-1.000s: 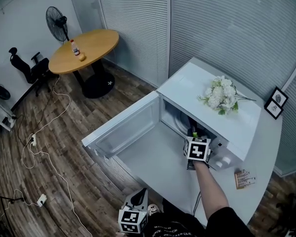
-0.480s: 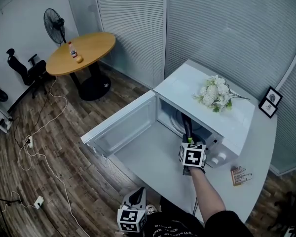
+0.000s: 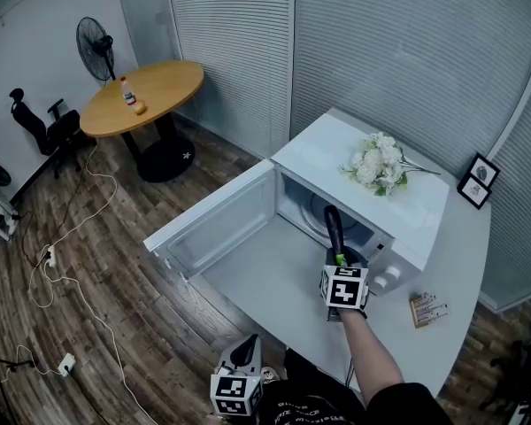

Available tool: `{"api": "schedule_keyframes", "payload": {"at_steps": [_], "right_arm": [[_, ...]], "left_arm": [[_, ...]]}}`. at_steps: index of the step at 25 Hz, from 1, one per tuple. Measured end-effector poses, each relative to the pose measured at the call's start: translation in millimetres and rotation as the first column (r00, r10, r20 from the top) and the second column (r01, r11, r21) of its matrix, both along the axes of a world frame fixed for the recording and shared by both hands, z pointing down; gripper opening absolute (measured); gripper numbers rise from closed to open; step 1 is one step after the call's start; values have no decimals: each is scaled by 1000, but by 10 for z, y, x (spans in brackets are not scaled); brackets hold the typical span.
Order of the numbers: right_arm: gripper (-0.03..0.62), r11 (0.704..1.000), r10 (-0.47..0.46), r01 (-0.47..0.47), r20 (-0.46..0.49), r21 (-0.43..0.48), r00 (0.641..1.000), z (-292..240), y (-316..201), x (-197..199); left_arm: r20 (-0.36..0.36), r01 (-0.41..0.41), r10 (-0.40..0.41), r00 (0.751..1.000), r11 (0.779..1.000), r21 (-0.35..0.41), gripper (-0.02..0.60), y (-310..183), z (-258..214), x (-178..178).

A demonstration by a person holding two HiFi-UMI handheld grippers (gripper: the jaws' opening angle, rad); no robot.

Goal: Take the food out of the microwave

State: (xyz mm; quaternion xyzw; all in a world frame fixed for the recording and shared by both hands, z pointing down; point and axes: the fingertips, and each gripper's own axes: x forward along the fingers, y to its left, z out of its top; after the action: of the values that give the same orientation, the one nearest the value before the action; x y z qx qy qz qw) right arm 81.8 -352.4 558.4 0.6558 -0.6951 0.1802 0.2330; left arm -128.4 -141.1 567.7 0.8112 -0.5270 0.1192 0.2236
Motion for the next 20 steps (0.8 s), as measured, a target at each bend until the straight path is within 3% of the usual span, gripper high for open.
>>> {"api": "schedule_keyframes", "payload": {"at_steps": [20], "right_arm": [[129, 998, -63, 64, -33, 23, 997, -65, 608, -14]], "left_arm": [[-6, -79, 79, 997, 996, 34, 7, 36, -47, 249]]}}
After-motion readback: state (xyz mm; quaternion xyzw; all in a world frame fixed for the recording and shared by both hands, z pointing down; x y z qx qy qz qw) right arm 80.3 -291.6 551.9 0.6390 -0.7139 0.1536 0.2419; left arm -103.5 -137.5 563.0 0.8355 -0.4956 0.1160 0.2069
